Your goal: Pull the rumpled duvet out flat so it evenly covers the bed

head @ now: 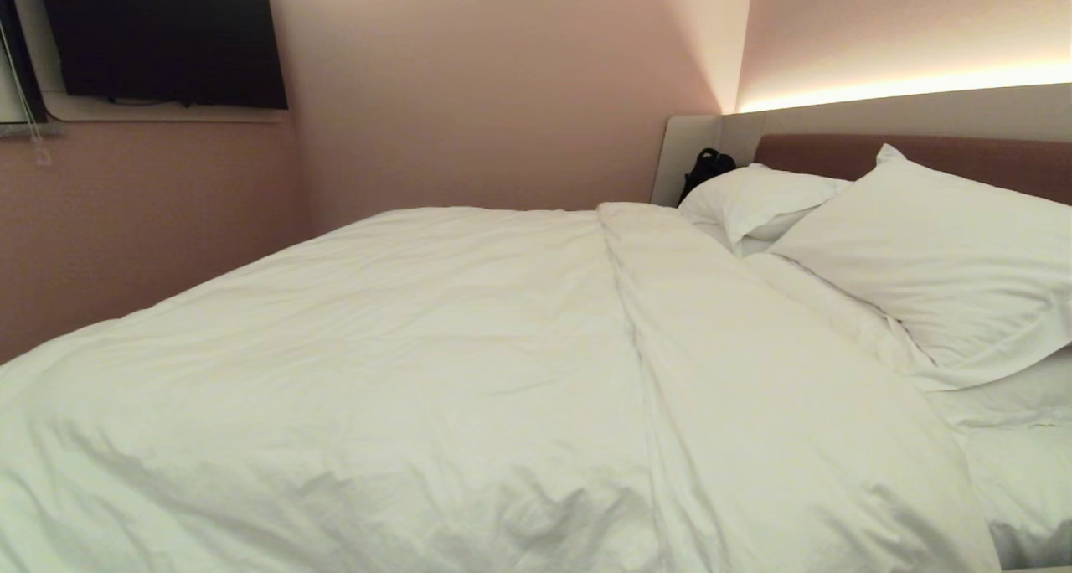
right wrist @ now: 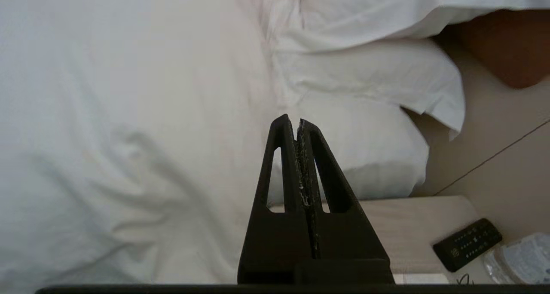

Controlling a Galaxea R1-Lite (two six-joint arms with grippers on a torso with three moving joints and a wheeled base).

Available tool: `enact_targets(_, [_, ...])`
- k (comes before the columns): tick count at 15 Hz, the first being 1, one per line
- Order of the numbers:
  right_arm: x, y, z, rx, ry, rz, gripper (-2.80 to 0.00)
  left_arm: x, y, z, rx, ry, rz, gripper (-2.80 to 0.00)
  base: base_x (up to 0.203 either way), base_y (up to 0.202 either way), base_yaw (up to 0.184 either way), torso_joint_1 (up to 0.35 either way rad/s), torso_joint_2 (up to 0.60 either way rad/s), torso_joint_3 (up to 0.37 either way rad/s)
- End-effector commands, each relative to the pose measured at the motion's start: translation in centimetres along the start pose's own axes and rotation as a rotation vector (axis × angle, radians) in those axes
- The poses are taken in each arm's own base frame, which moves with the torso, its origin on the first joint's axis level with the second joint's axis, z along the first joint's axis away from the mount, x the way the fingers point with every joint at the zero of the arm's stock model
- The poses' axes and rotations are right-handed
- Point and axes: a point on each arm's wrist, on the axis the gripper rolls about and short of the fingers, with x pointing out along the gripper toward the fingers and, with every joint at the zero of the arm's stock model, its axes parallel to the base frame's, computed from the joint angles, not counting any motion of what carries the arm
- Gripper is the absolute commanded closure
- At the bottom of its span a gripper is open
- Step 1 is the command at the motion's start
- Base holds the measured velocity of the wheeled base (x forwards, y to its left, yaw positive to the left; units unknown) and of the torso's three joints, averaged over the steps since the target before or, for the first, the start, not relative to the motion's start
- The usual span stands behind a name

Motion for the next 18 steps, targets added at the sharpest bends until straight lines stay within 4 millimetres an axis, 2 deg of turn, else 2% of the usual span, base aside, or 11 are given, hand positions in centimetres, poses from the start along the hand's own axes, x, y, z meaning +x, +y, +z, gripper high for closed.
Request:
enact_targets(1, [-1.7,-0.4,0.5,0.029,-0.1,-0.041,0.0,0.0,0.0,0.0,0.0,0.0,-0.002,0.0,0.0,0.0,0.0,0.0,0.0,0.0])
enact_targets(3, [-2.9,-0.7,1.0,0.083,-0.175,-0.067,0.0,0.0,0.0,0.0,0.0,0.0,-0.002,0.0,0.0,0.0,0.0,0.0,0.0,0.0])
enact_targets(5, [-4.0,-1.4,2.5,0.192,-0.265,-0.087,0.0,0.0,0.0,0.0,0.0,0.0,-0.001,0.0,0.0,0.0,0.0,0.0,0.0,0.0])
enact_targets(8, [-6.2,-2.1,3.7,0.321,-0.28,-0.07,0.0,0.0,0.0,0.0,0.0,0.0,-0.001,0.0,0.0,0.0,0.0,0.0,0.0,0.0])
enact_targets(13, [-9.2,-2.1,3.2,0.408,-0.312,-0.008,0.0,0.0,0.0,0.0,0.0,0.0,-0.001,0.0,0.0,0.0,0.0,0.0,0.0,0.0])
enact_targets(18, [-9.6,-1.9,3.0,0.481,-0.341,0.063,0.0,0.0,0.0,0.0,0.0,0.0,-0.001,0.0,0.0,0.0,0.0,0.0,0.0,0.0])
